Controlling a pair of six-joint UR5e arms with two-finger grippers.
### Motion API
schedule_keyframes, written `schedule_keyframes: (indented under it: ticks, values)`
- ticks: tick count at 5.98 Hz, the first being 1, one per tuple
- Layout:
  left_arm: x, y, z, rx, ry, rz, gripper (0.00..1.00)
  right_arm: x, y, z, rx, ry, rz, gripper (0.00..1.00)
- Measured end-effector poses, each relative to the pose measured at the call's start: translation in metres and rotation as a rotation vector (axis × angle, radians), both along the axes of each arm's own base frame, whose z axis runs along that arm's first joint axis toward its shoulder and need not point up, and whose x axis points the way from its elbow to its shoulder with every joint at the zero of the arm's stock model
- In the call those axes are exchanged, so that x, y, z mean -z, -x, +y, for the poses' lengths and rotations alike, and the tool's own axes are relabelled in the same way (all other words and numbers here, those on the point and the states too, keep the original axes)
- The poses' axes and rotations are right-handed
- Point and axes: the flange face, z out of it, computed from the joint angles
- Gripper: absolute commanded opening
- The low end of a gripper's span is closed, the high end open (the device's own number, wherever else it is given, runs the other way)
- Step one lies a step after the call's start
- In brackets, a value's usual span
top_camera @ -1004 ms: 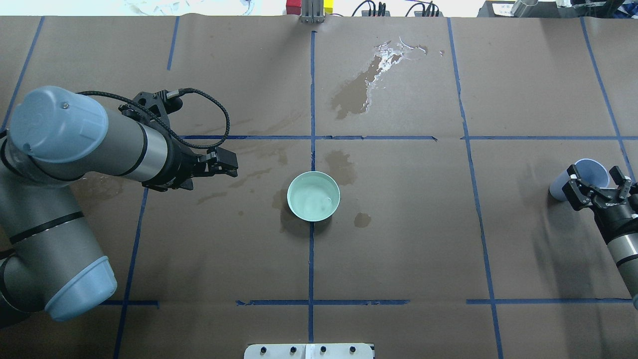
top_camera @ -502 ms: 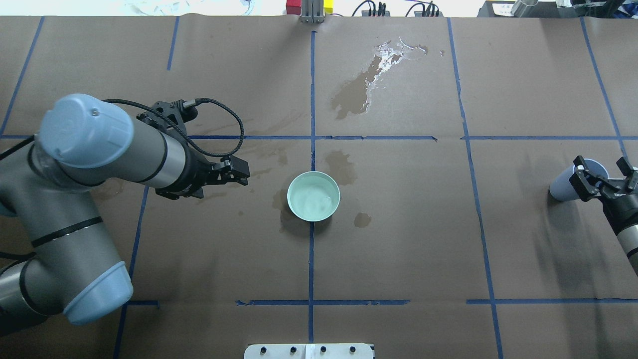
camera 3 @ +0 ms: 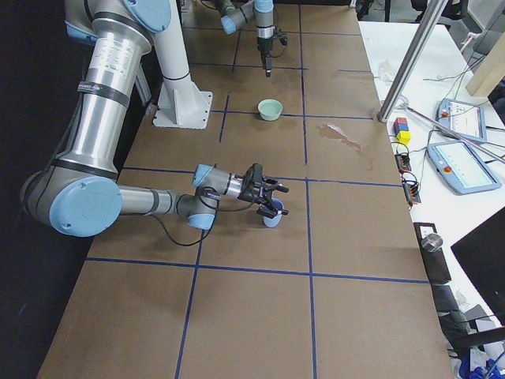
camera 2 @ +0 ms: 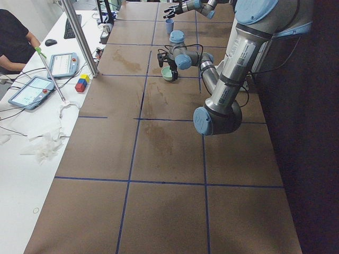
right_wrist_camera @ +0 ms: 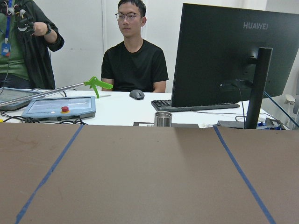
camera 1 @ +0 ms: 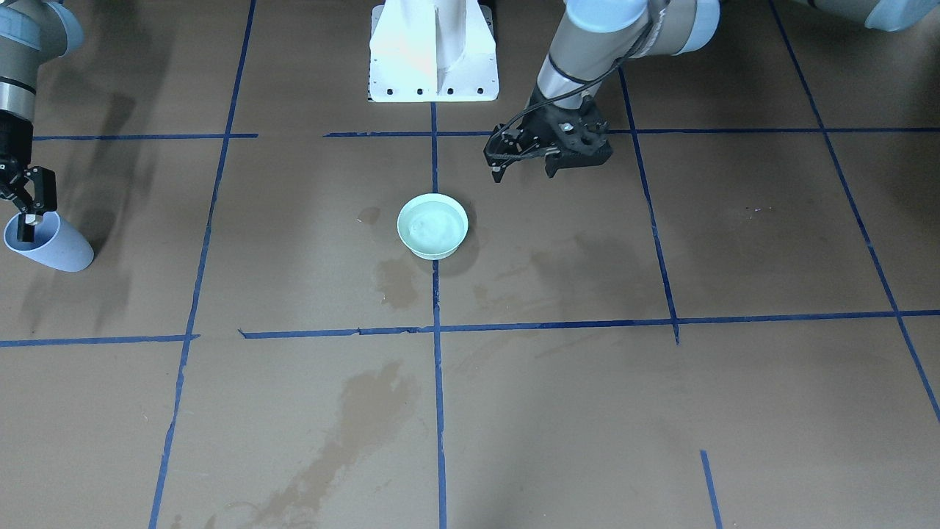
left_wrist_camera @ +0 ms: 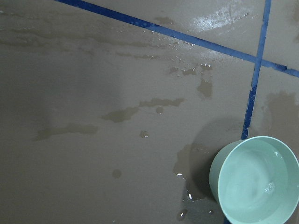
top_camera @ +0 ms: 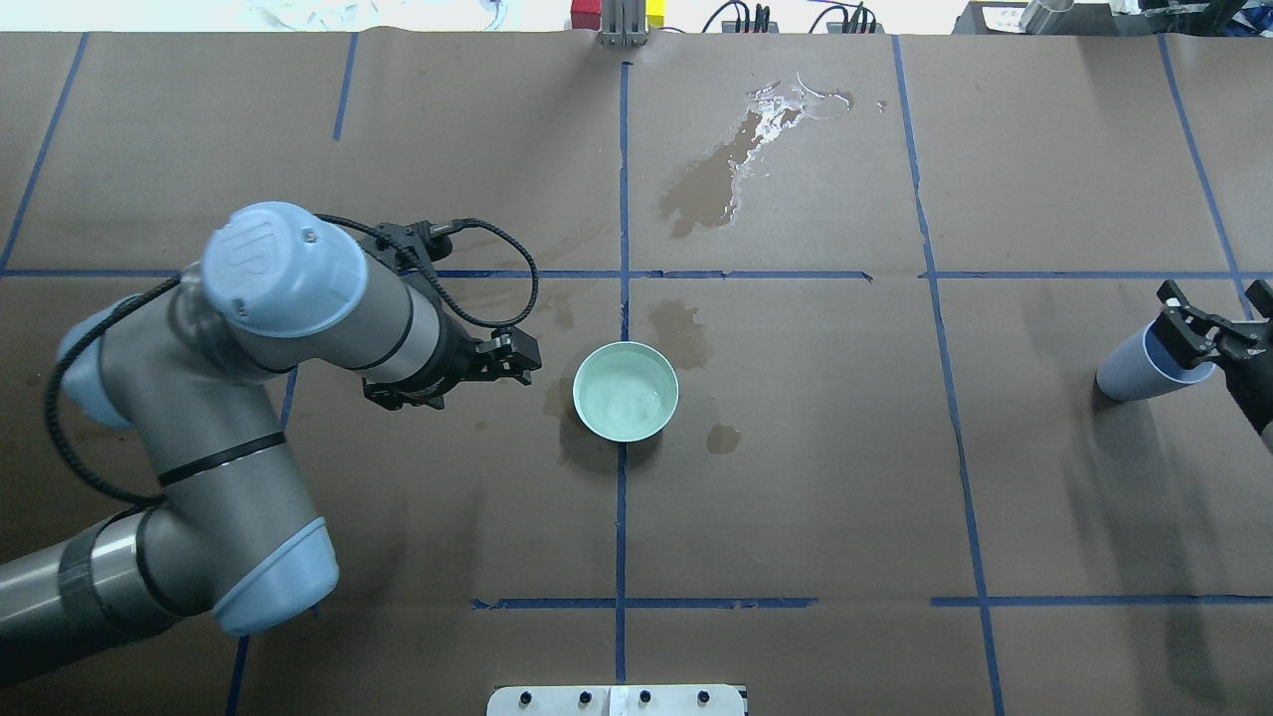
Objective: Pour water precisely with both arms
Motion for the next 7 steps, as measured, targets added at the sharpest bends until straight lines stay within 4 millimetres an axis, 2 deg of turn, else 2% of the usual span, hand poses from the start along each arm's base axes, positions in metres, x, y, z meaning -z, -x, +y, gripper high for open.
schedule_keyframes:
  ticks: [2, 3, 6, 7]
  values:
    - [0.002, -0.032, -0.012, -0.006, 0.003, -0.026, 0.92, 0.003, -0.036, -0.02, 0.079, 0.038, 0.024, 1.0]
    - [0.0, -0.045, -0.013, -0.009, 0.002, -0.039, 0.92, 0.001, -0.06, -0.028, 0.128, 0.062, 0.045, 1.0]
    - [0.008, -0.076, -0.016, -0.026, 0.004, -0.055, 0.83, -0.011, -0.152, -0.051, 0.34, 0.181, 0.161, 1.0]
    - [0.008, -0.084, -0.016, -0.025, 0.001, -0.064, 0.83, -0.015, -0.189, -0.054, 0.442, 0.23, 0.168, 1.0]
